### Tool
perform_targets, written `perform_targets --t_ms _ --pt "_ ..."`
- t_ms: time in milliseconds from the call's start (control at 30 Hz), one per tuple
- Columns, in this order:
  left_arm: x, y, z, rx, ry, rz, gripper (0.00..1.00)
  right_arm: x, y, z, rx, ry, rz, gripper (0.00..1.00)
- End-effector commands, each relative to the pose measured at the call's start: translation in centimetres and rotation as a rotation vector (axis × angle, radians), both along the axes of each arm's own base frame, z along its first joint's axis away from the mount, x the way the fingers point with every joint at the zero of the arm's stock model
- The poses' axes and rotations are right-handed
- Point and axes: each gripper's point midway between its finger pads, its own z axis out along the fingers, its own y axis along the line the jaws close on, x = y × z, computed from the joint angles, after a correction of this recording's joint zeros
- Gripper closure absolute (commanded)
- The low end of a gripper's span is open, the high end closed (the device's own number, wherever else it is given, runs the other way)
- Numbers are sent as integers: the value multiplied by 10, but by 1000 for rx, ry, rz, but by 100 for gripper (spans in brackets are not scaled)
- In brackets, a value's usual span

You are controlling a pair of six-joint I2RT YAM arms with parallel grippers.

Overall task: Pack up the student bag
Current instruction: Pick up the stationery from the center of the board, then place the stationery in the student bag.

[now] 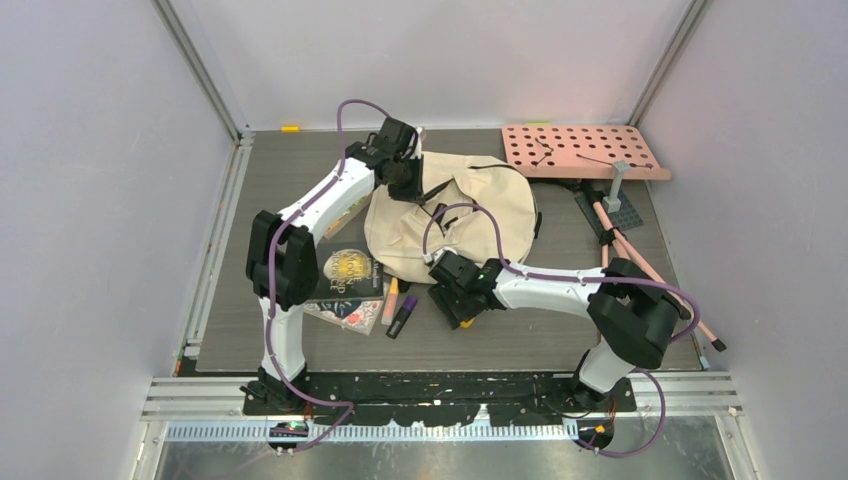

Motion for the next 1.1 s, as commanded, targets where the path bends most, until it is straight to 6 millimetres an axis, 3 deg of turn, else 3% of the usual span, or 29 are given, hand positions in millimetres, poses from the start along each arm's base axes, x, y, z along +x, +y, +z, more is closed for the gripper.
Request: perform_targets --t_ms 0,133,267,400,467,500,600,733,867,1000,1033,1067 --pt "0 0 20 -36 -33 -10 100 7 2 7 7 -46 -44 47" --pt "-1 1 20 -35 -34 -10 100 9 3 7 -2 -54 -46 63" --pt "0 2 23 -34 -42 -10 100 9 3 20 18 -69 -49 68" --pt "-2 3 24 -31 -43 -12 100 18 7 53 67 -125 -83 69" --pt "-3 3 26 -32 -48 -13 100 32 10 85 105 -196 -116 68" --pt "-3 4 26 -32 -49 -12 100 35 9 92 107 -203 -121 66" --pt "-5 4 27 -34 -51 -13 100 60 10 121 152 -248 -162 64" --pt "-8 6 26 -30 -44 -14 100 101 -2 141 203 -254 -255 64" --pt "-9 6 28 -30 -44 -14 100 147 -12 151 237 -256 -333 64" --pt "-8 5 30 -37 -45 -18 100 188 -12 151 258 -243 -378 64" --pt "-8 4 31 -41 -44 -20 100 194 -9 141 250 -225 -379 64" --pt "-8 3 31 -42 -42 -21 100 204 -8 147 266 -236 -387 64"
